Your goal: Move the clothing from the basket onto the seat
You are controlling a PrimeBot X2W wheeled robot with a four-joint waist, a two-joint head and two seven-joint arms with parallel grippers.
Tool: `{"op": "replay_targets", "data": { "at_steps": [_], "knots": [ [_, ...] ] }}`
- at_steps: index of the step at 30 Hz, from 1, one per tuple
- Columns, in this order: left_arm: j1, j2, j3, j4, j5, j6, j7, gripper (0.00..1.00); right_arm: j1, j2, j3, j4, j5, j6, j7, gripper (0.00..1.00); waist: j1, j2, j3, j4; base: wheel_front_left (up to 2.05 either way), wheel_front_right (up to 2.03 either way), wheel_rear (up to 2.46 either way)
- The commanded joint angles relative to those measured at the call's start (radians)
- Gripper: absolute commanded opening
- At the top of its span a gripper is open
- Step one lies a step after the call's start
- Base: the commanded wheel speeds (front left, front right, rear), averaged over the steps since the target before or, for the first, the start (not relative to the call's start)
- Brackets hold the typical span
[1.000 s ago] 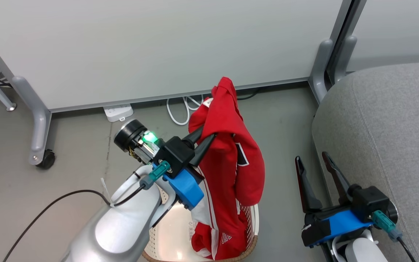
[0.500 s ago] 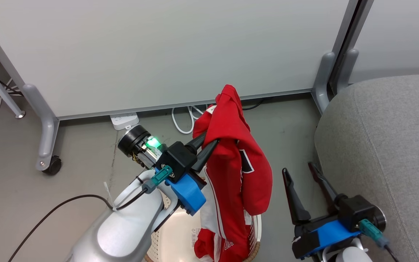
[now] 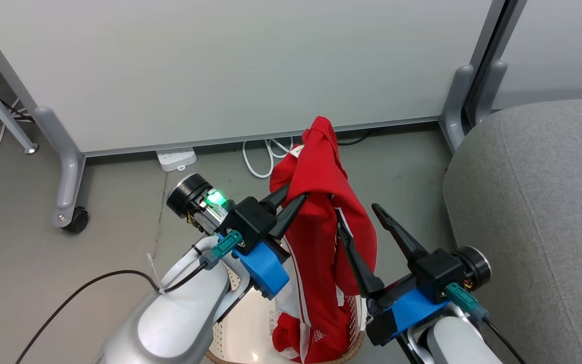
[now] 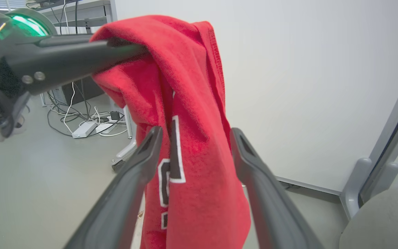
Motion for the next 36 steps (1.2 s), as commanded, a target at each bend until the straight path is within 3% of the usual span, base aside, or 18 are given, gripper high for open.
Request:
{"op": "replay_targets", "data": {
  "at_steps": [1,16,23,24,25,26,36],
  "knots": [
    [-0.007,-0.002,0.008,-0.006,0.001,-0.002,-0.006,0.00,-0.028,-0.003,0.017,0.013,-0.007,0.000,-0.001,1.00,0.0000,0.0000,0.005,0.002,0.00,0.00,0.00],
    [-0.033,-0.019,-0.002,-0.011,0.005,-0.008,-0.006,0.00,-0.233,-0.003,0.137,0.236,-0.040,0.000,-0.001,1.00,0.0000,0.0000,0.039,0.025,0.00,0.00,0.00],
    [-0.042,-0.031,-0.010,-0.008,-0.001,-0.010,-0.006,0.00,-0.286,-0.003,0.152,0.313,-0.003,0.000,-0.001,1.00,0.0000,0.0000,0.046,0.035,0.00,0.00,0.00],
    [-0.042,-0.031,-0.011,-0.007,-0.001,-0.010,-0.006,0.00,-0.288,-0.003,0.154,0.322,0.007,0.000,-0.001,0.46,0.0000,0.0000,0.046,0.035,0.00,0.00,0.00],
    [-0.042,-0.032,-0.011,-0.006,0.000,-0.010,-0.006,0.00,-0.294,-0.003,0.155,0.327,0.010,0.000,-0.001,0.10,0.0000,0.0000,0.046,0.035,0.00,0.00,0.00],
    [-0.041,-0.033,-0.011,-0.006,-0.001,-0.010,-0.006,0.00,-0.300,-0.003,0.158,0.331,0.014,0.000,-0.001,0.00,0.0000,0.0000,0.047,0.035,0.00,0.00,0.00],
    [-0.030,-0.034,-0.006,-0.004,0.001,-0.011,-0.006,0.00,-0.313,-0.003,0.173,0.338,0.045,0.000,-0.001,0.00,0.0000,0.0000,0.049,0.028,0.00,0.00,0.00]
  ]
}}
